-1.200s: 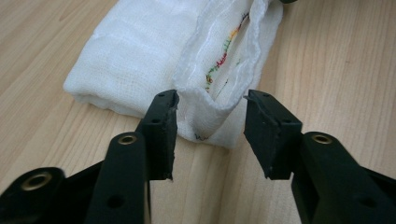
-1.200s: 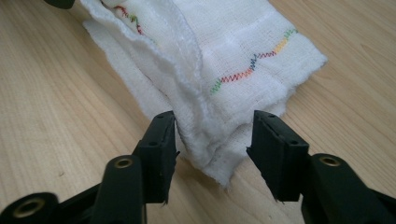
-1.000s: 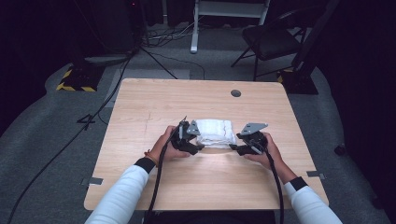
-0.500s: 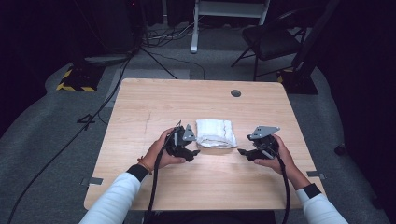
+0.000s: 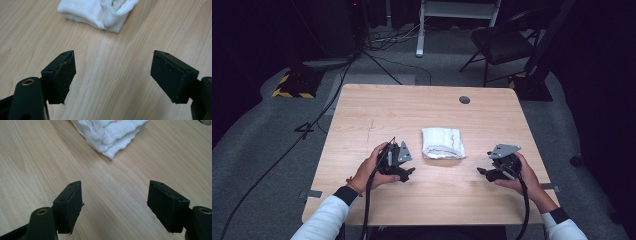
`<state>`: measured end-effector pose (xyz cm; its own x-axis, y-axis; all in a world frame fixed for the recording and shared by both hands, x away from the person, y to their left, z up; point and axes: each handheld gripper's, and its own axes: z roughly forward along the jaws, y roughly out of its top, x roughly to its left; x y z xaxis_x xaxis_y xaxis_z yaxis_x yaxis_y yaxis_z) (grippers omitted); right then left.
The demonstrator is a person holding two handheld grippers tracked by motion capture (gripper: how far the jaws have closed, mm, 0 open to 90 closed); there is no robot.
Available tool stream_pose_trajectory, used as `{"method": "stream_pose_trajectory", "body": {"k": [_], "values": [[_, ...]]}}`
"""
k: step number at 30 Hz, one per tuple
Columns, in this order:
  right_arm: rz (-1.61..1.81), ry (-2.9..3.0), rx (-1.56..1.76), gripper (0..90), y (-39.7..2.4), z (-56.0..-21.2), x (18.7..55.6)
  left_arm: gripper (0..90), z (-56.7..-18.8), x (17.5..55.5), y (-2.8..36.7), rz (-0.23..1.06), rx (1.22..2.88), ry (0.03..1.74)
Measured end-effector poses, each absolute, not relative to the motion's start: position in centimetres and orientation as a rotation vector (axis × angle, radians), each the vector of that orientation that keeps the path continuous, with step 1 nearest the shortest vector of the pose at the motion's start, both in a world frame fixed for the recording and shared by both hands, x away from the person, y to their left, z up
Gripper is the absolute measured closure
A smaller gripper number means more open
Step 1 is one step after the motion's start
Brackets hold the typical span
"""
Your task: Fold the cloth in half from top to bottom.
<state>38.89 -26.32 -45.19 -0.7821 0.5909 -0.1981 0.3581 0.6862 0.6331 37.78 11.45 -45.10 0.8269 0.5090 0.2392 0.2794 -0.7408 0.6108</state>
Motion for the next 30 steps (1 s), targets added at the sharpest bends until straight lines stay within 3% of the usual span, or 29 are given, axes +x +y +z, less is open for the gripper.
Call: {"method": "stream_pose_trajectory", "body": {"k": [17, 30], "values": [[0.736, 2.446, 0.831, 27.4, -31.3, -46.7, 36.2, 19.0, -46.5, 34.1, 16.8, 0.671, 2.449, 0.685], [0.851, 2.375, 1.064, 24.8, -37.3, -48.6, 34.3, 18.9, -47.3, 32.9, 21.8, 0.611, 2.321, 0.838]]}}
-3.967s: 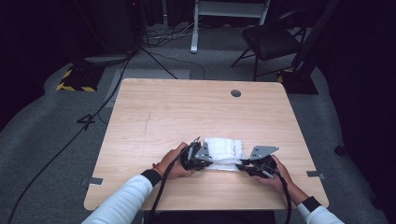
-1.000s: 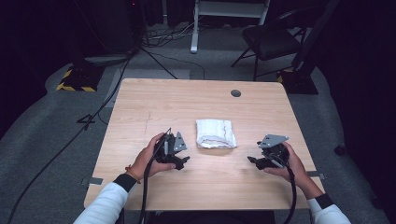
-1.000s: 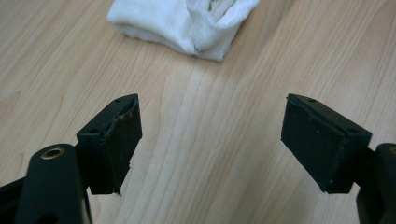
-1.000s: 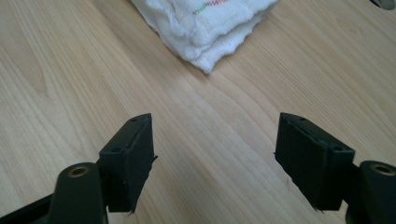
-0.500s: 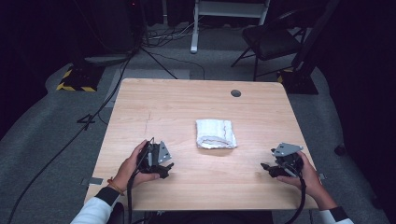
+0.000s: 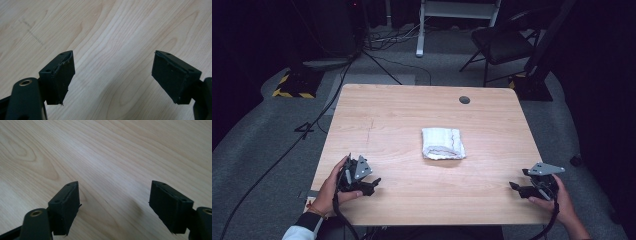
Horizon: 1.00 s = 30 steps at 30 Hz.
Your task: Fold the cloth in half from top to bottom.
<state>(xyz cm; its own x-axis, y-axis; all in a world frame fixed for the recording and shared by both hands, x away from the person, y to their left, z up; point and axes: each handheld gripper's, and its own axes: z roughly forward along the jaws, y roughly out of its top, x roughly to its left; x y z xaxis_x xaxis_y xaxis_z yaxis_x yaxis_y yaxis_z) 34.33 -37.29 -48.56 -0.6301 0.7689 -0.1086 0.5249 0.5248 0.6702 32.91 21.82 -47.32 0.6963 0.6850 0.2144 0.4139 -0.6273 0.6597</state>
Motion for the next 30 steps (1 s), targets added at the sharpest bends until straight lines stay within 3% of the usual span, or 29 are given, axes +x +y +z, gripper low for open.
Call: {"method": "stream_pose_trajectory", "body": {"k": [9, 11, 14, 30], "values": [[1.013, 2.253, 1.221, 25.2, -41.5, -50.2, 32.9, 18.6, -48.8, 32.4, 25.6, 0.519, 2.248, 0.951], [0.981, 2.223, 1.242, 21.3, -41.8, -50.3, 32.7, 18.3, -49.3, 32.3, 26.2, 0.505, 2.242, 0.98], [0.984, 2.223, 1.248, 20.9, -42.2, -50.3, 32.6, 17.9, -50.4, 32.2, 27.3, 0.398, 2.178, 1.039], [0.958, 2.164, 1.314, 20.0, -42.1, -50.4, 32.9, 17.2, -50.4, 32.3, 27.0, 0.419, 2.167, 1.07]]}}
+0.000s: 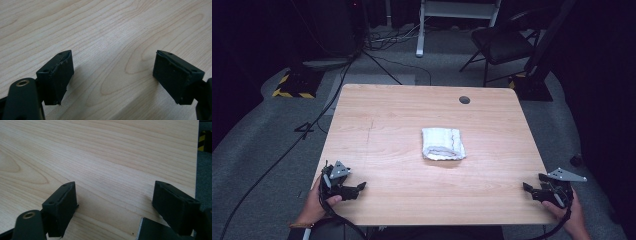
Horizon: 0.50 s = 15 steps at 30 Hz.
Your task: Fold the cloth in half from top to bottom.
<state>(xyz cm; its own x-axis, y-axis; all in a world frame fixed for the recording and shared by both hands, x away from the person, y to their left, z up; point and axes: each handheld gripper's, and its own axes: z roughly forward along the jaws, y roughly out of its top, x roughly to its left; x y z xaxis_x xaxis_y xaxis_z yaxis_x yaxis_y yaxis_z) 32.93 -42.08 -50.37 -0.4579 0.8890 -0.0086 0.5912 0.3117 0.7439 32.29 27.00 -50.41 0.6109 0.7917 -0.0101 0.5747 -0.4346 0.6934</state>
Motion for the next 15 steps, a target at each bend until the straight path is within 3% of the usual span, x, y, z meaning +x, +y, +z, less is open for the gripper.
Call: {"method": "stream_pose_trajectory", "body": {"k": [15], "values": [[0.951, 2.146, 1.337, 19.9, -42.08, -50.36, 32.92, 16.9, -50.41, 32.3, 26.94, 0.418, 2.165, 1.077]]}}
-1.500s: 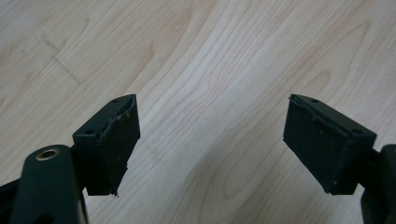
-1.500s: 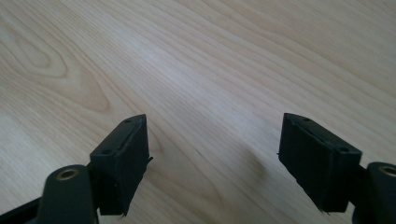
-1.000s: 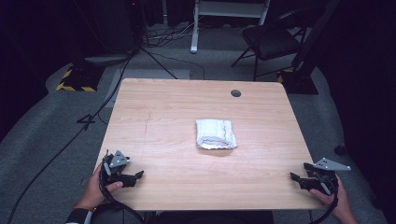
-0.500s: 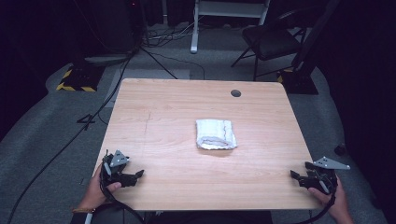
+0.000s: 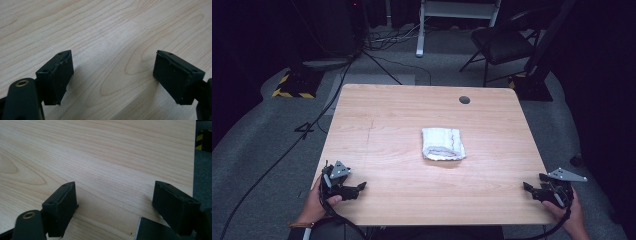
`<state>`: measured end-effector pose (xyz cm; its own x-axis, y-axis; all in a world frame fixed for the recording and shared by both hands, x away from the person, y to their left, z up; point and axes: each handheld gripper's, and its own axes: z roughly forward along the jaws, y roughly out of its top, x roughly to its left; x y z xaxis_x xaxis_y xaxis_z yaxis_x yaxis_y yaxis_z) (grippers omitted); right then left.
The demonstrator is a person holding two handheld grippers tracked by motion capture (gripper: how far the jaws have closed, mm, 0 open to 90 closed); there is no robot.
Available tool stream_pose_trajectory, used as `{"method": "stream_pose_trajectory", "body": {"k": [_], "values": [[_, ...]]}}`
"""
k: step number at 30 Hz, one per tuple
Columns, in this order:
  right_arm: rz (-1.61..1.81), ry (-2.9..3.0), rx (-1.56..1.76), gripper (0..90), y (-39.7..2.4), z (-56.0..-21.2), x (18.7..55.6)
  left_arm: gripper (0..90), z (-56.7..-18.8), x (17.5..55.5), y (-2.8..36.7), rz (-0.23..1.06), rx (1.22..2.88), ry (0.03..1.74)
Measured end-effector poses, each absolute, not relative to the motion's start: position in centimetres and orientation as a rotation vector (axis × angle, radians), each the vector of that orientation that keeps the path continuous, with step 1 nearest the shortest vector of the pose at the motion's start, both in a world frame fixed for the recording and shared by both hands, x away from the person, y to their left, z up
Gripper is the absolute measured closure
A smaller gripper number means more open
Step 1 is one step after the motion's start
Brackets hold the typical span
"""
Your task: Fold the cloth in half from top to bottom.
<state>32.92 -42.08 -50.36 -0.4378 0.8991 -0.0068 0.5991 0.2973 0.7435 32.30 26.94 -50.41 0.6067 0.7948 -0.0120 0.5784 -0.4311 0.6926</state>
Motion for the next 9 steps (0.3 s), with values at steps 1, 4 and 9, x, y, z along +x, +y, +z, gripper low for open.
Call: {"method": "stream_pose_trajectory", "body": {"k": [1, 4, 9], "values": [[0.951, 2.146, 1.337, 19.9, -42.08, -50.36, 32.92, 16.9, -50.41, 32.3, 26.94, 0.418, 2.165, 1.077], [0.951, 2.146, 1.337, 19.9, -42.09, -50.36, 32.93, 16.7, -50.42, 32.32, 26.88, 0.418, 2.163, 1.081], [0.951, 2.147, 1.336, 19.9, -42.1, -50.36, 32.93, 16.4, -50.41, 32.36, 26.78, 0.42, 2.16, 1.09]]}}
